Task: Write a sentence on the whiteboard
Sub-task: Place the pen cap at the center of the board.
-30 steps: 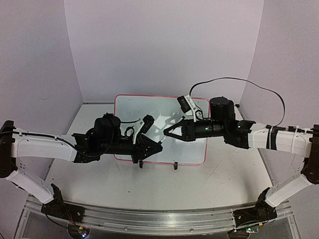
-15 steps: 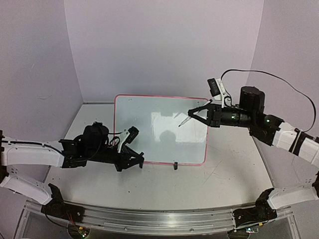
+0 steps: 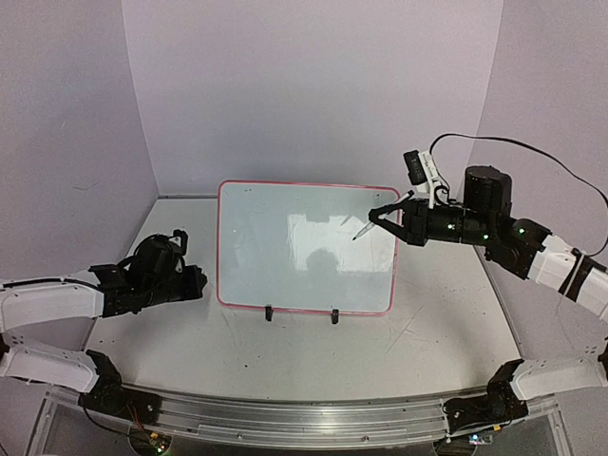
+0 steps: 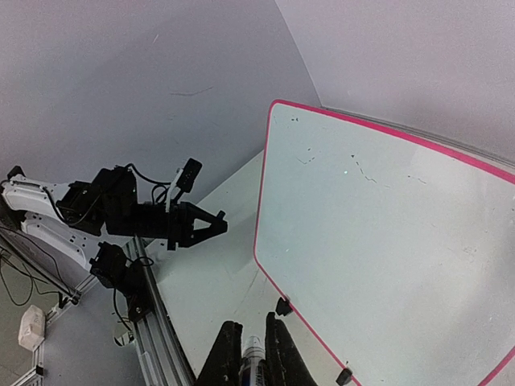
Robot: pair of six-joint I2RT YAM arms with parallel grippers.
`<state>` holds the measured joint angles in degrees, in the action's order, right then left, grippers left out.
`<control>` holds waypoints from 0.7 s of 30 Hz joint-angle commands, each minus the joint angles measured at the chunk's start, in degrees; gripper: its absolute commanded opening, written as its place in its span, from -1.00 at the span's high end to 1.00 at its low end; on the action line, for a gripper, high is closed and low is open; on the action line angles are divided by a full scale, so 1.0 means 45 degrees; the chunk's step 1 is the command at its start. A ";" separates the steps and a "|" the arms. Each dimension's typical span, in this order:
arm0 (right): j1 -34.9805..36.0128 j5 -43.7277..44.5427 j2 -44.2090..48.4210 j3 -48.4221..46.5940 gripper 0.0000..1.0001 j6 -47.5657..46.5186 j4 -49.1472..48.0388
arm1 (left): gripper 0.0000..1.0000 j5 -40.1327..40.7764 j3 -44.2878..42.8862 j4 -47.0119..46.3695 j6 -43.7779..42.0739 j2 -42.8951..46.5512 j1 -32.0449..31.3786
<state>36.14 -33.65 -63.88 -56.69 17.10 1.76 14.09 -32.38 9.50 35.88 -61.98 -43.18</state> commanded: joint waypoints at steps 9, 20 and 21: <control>-0.0015 0.0095 0.0069 0.0282 1.00 -0.0790 -0.0168 | 1.00 -0.2725 -0.0600 0.0856 0.0538 -0.3561 0.4288; -0.0024 -0.0002 0.0232 0.0680 1.00 -0.0571 -0.0709 | 0.94 -0.0606 -0.1538 0.1326 -0.0493 -0.5974 0.4605; -0.0009 -0.0003 0.0231 0.0692 1.00 -0.0562 -0.0734 | 0.92 -0.0536 -0.1540 0.1341 -0.0532 -0.6013 0.4602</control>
<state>36.14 -33.65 -64.20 -54.19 14.44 2.13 7.42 -38.02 14.00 35.97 -87.70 -22.81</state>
